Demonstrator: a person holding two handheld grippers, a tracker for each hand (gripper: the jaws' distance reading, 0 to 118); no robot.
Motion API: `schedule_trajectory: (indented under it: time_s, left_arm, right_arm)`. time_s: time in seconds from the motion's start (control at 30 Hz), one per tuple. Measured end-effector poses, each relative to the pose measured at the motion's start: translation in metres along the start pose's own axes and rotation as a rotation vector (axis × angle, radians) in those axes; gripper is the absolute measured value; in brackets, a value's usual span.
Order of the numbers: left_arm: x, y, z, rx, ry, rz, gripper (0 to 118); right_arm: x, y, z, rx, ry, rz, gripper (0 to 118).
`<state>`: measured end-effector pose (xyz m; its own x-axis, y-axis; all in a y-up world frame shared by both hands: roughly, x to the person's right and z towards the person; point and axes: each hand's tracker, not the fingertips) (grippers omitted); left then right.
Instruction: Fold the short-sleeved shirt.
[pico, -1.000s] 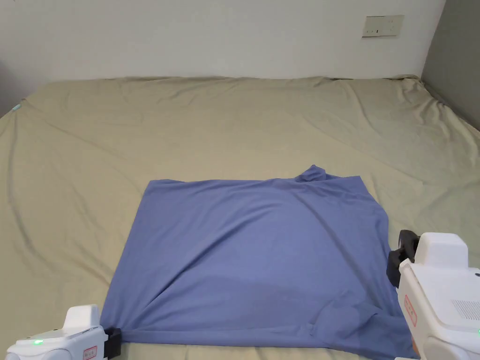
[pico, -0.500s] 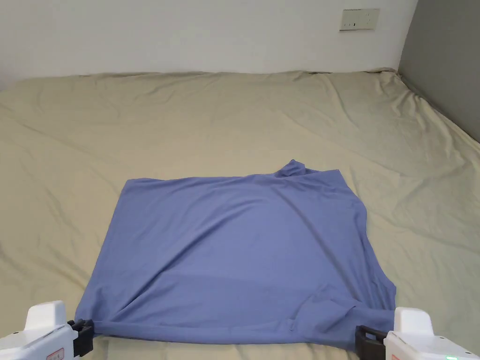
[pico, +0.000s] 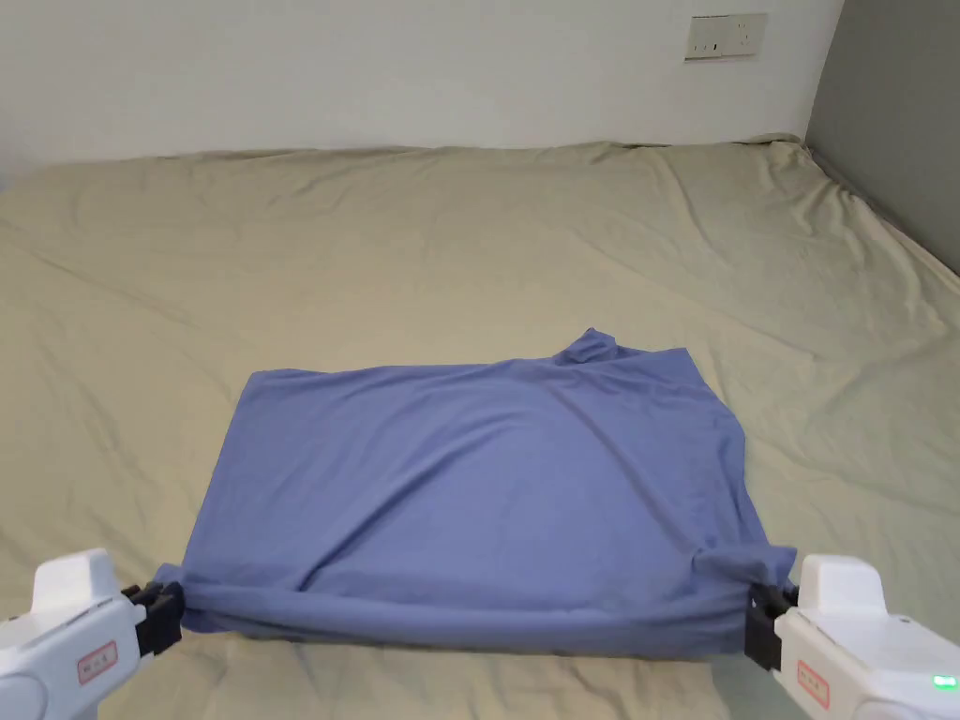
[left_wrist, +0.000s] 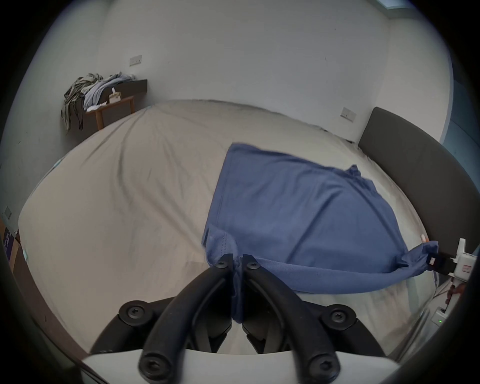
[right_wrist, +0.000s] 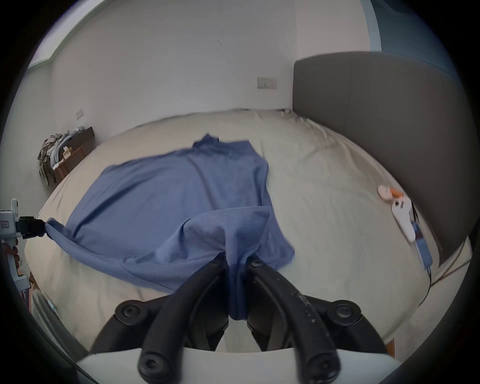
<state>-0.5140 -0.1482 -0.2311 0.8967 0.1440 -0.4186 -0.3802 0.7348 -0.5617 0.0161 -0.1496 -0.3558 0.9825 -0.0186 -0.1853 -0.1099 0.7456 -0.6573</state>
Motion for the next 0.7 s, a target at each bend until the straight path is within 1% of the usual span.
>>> schedule_trajectory:
  time_s: [0.07, 0.17, 0.23, 0.3, 0.4, 0.5, 0.53, 0.63, 0.7]
  left_arm:
    - [0.014, 0.024, -0.008, 0.022, 0.001, -0.005, 4]
    - [0.027, 0.053, -0.036, 0.040, 0.013, -0.038, 4]
    - [0.034, 0.068, -0.059, 0.035, 0.029, -0.057, 4]
    - [0.041, 0.079, -0.085, 0.009, 0.045, -0.078, 4]
    - [0.046, 0.086, -0.128, -0.062, 0.067, -0.106, 4]
    - [0.041, 0.087, -0.176, -0.150, 0.090, -0.127, 4]
    - [0.042, 0.086, -0.185, -0.174, 0.103, -0.130, 4]
    - [0.039, 0.081, -0.210, -0.250, 0.111, -0.099, 4]
    - [0.039, 0.081, -0.209, -0.231, 0.109, -0.079, 5]
  right_arm:
    - [-0.003, 0.025, -0.013, 0.028, 0.002, 0.001, 13]
    - [-0.007, 0.056, -0.044, 0.035, -0.022, 0.015, 13]
    - [-0.009, 0.073, -0.067, 0.021, -0.035, 0.010, 13]
    - [-0.010, 0.086, -0.095, -0.017, -0.054, -0.014, 13]
    - [-0.012, 0.096, -0.138, -0.082, -0.076, -0.012, 13]
    - [-0.011, 0.098, -0.178, -0.169, -0.092, -0.035, 13]
    - [-0.010, 0.097, -0.189, -0.194, -0.091, -0.053, 13]
    - [-0.008, 0.090, -0.215, -0.270, -0.092, -0.069, 14]
    - [-0.005, 0.085, -0.216, -0.259, -0.092, -0.075, 16]
